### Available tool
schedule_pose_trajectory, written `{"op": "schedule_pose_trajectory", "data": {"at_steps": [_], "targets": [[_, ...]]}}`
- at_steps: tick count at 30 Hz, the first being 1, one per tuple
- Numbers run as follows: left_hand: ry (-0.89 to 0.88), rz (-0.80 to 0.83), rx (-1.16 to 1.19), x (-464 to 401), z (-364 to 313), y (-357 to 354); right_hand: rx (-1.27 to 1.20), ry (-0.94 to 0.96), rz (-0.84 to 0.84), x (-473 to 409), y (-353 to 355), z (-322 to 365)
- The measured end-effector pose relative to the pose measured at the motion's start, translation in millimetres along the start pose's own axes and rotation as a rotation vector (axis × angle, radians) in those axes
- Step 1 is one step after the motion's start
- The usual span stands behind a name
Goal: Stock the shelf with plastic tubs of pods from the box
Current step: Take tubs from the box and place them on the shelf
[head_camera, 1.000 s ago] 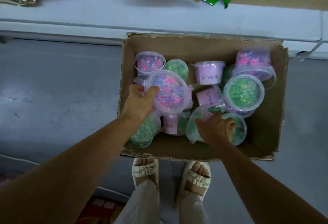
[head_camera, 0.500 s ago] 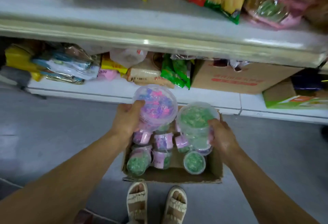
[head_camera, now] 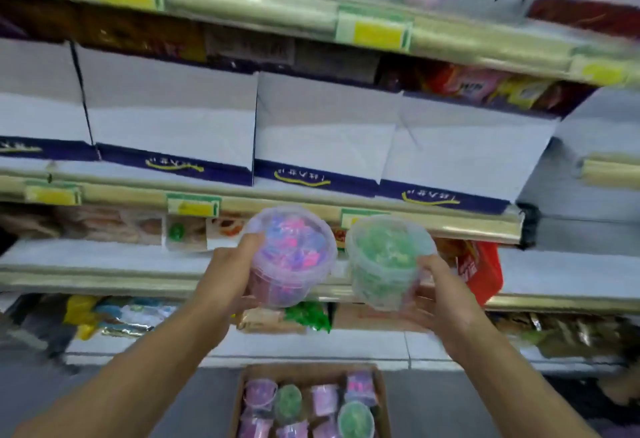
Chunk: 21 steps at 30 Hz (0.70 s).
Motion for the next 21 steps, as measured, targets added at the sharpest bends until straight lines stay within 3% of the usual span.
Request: {"op": "schedule_pose_trajectory", "data": {"at_steps": [11, 21], "targets": [[-0.172, 0.148, 0.110, 76, -168, 4, -0.142, 0.288, -0.007, 88, 20, 150], [-0.263, 0.181, 0.124, 78, -249, -18, -0.138, 0.404, -0.085, 78, 36, 254]]}}
Point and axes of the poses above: each hand's wrist, its own x-axis away from the middle knuckle, its own y-axis out of the back of the hand, z = x × y, the point moved 1 cm from there along -x, towards the middle knuckle, and after that the axes turned 5 degrees about x, right-handed, at the moved point
